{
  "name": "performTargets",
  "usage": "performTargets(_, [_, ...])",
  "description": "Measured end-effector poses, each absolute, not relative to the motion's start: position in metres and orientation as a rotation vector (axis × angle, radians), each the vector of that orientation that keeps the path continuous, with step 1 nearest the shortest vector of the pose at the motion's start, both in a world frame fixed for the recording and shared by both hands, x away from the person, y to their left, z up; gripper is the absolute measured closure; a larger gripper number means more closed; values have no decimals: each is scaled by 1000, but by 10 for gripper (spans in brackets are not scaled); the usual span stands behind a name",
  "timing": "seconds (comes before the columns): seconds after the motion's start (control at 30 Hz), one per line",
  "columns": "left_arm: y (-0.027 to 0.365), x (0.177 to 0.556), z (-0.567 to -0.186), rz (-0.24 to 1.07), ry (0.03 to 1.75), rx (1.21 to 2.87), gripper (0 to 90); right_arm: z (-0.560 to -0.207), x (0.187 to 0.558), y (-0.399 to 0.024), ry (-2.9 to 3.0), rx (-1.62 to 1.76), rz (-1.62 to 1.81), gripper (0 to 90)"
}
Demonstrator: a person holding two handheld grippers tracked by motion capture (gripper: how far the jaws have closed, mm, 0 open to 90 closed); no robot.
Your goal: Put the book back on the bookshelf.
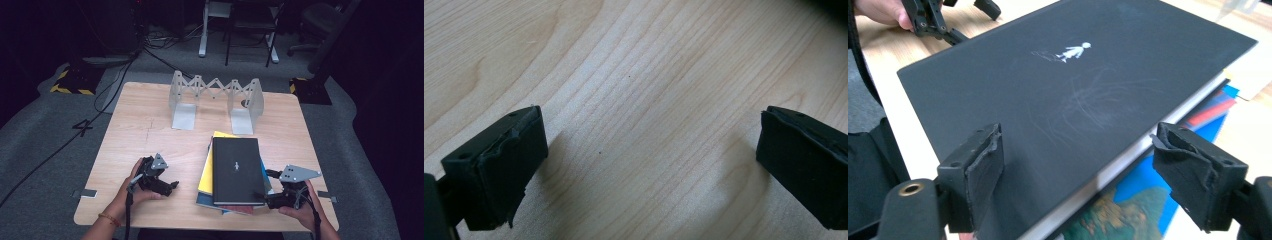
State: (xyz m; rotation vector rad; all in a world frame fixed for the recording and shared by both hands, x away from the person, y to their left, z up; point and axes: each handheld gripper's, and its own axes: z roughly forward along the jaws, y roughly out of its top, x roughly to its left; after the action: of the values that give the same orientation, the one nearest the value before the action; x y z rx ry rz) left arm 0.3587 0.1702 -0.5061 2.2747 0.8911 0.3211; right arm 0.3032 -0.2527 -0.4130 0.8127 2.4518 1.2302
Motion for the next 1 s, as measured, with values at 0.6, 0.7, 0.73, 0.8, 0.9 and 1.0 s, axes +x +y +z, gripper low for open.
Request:
performTargets(0.6, [161,363,-498,304,876,2245,167,-429,349,-247,2652,929,1365,0])
performTargets(0.7, [155,365,-491,337,846,2229,169,-430,349,-247,2647,930,1372,0])
performTargets(0.73, [153,366,-489,339,843,2226,168,-430,348,-247,2644,932,1371,0])
performTargets(0.8, [150,369,-483,352,834,2206,170,-429,348,-246,2642,932,1365,0])
performTargets(0.9, [143,375,-475,365,814,2180,190,-429,347,-245,2635,948,1352,0])
performTargets(1.0, [135,382,-467,381,796,2159,200,-429,347,-244,2627,952,1350,0])
